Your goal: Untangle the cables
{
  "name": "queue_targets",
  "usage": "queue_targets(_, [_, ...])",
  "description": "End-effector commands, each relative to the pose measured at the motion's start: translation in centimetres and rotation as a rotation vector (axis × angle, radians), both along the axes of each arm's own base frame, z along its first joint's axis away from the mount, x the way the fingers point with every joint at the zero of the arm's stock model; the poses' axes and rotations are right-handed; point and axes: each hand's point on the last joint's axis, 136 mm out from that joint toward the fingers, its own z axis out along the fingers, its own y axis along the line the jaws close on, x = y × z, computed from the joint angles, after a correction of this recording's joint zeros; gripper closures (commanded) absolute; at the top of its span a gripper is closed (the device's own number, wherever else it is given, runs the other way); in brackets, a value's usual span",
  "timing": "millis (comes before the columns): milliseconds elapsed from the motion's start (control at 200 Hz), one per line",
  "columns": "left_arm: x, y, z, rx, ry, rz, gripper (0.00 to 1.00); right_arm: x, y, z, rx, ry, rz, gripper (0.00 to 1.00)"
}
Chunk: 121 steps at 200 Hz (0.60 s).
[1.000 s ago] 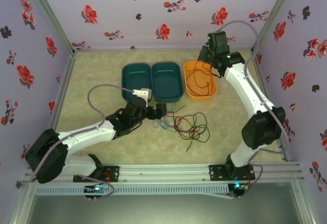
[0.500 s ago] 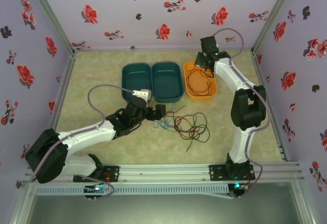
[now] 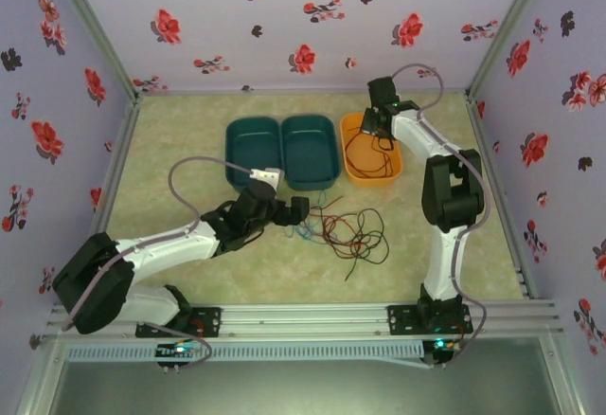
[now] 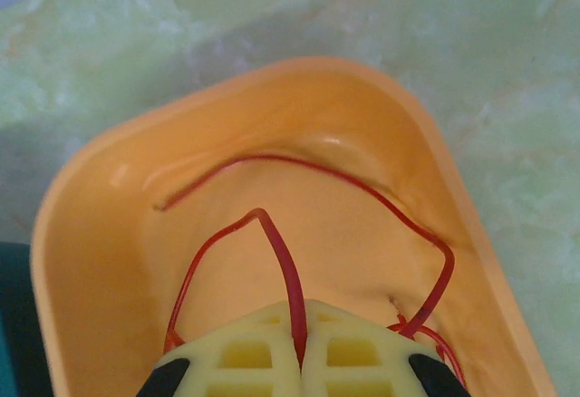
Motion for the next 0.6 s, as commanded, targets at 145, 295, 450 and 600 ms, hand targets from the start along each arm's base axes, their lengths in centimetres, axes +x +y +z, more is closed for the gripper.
queue_targets(145, [0.3,-1.1,1.1,-0.016,-0.019,-0.022,0.0,-3.4,-0.6,-5.3,0.023,0.147,-0.032,1.0])
queue_targets(295, [0.4,-1.3,1.1,-0.019,-0.019,-0.025,0.0,-4.2,-0.5,-6.7,0.027,0.168,-0.016,1.0])
queue_targets(450, [0.3,-1.3,1.2,-0.022,-0.019,-0.025,0.0,-4.5,0.1,-6.5,0.052,0.182,0.015,1.0])
queue_targets(600, [0.3,-1.2,1.4,-0.025,-0.018,-0.022,0.0,-4.7,0.2,-3.7,0.057,0.134,0.035,0.98])
